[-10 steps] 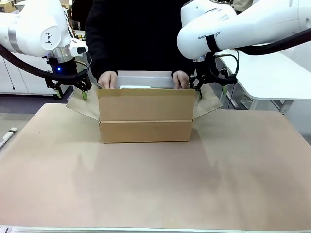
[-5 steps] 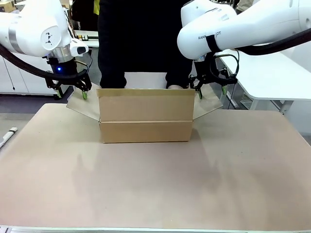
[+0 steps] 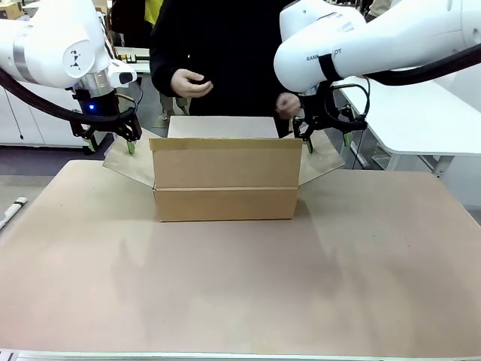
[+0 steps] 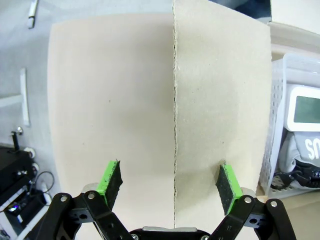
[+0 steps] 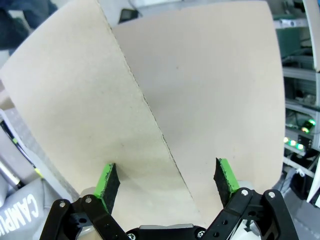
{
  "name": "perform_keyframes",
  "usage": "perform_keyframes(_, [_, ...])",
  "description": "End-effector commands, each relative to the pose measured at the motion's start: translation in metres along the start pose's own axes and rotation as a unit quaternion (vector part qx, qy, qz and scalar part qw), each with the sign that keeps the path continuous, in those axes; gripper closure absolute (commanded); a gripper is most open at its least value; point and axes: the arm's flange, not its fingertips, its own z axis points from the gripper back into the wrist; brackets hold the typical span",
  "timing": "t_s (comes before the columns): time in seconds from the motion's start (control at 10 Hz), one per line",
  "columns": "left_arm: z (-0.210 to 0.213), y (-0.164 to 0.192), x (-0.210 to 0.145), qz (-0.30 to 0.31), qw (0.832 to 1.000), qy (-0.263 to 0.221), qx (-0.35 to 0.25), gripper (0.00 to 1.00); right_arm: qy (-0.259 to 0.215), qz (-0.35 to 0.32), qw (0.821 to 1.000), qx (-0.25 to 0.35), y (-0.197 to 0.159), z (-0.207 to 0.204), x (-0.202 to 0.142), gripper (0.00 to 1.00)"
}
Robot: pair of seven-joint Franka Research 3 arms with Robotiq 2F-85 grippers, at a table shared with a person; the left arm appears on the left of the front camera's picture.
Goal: Pack the gift set into the box.
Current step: Lift both hands away from the flaps of the Package Box.
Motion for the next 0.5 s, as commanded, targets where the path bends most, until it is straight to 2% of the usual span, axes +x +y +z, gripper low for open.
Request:
perform_keyframes(0.0, [0.0021, -0.0002, -0.0006, 0.006, 1.0, 0.0, 0.01, 0.0, -0.003, 0.005, 1.0, -0.006, -0.0018, 0.0014, 0.0011, 0.0])
perform_keyframes(0.4, [0.0021, -0.0002, -0.0006, 0.006, 1.0, 0.0, 0.01, 0.0, -0.003, 0.005, 1.0, -0.006, -0.0018, 0.0014, 0.0011, 0.0])
